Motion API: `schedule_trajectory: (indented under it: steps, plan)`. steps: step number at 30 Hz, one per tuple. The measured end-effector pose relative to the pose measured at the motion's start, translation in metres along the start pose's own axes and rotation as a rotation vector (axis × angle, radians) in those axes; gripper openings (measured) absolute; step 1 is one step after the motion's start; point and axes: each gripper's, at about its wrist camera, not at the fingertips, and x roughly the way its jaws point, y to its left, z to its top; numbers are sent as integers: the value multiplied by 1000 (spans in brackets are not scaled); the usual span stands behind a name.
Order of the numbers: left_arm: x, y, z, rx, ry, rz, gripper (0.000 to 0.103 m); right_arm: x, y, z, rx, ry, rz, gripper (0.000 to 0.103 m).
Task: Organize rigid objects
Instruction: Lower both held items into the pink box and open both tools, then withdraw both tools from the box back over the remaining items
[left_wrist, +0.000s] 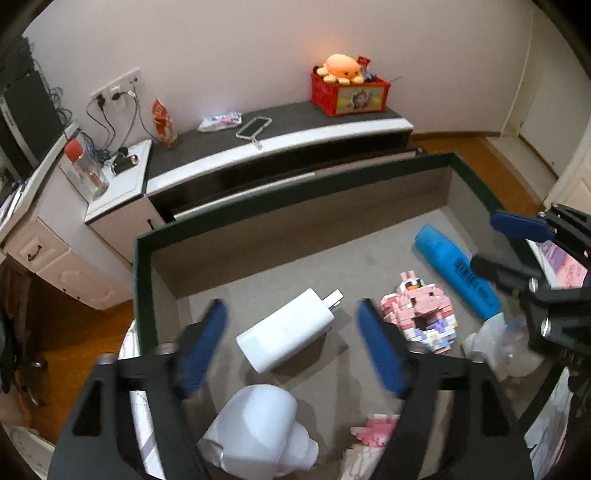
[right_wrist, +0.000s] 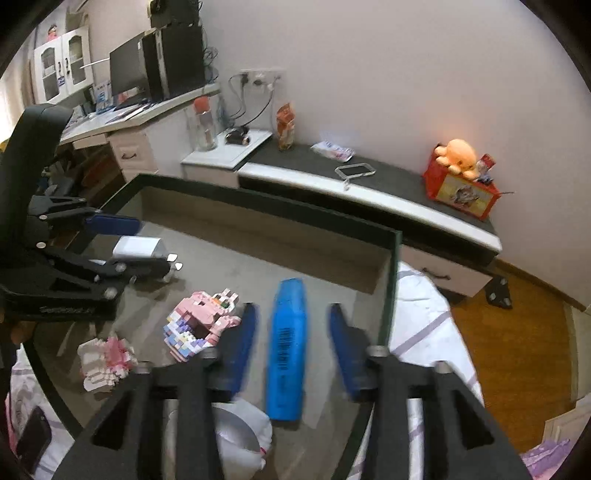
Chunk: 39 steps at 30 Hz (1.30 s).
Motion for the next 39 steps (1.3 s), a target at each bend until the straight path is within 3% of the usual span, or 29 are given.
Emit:
schedule_trajectory:
  steps: [8, 12, 16, 20, 23, 32, 39]
  plan:
    - [-59, 11, -12, -21, -88, -1, 95, -39, 2, -3, 33, -52, 6, 58]
    - [-98, 11, -32, -32, -147, 3, 100, -73, 12, -13, 22, -86, -5, 78]
    - [-144, -4, -63, -15, -226, 17, 102, -106, 23, -28, 22, -129, -3, 79]
    - [-172, -16, -94, -12, -267, -24, 103, -140, 34, -52, 26, -169, 0, 79]
    - [-188, -24, -125, -35, -287, -9, 103, -162, 43, -75, 49, -197, 9, 79]
    - [-203, -64, -199, -34, -267, 72, 103, -187, 64, -151, 131, -181, -17, 79]
    - [-186, -86, -237, -6, -195, 122, 103, -171, 70, -196, 176, -96, -40, 79]
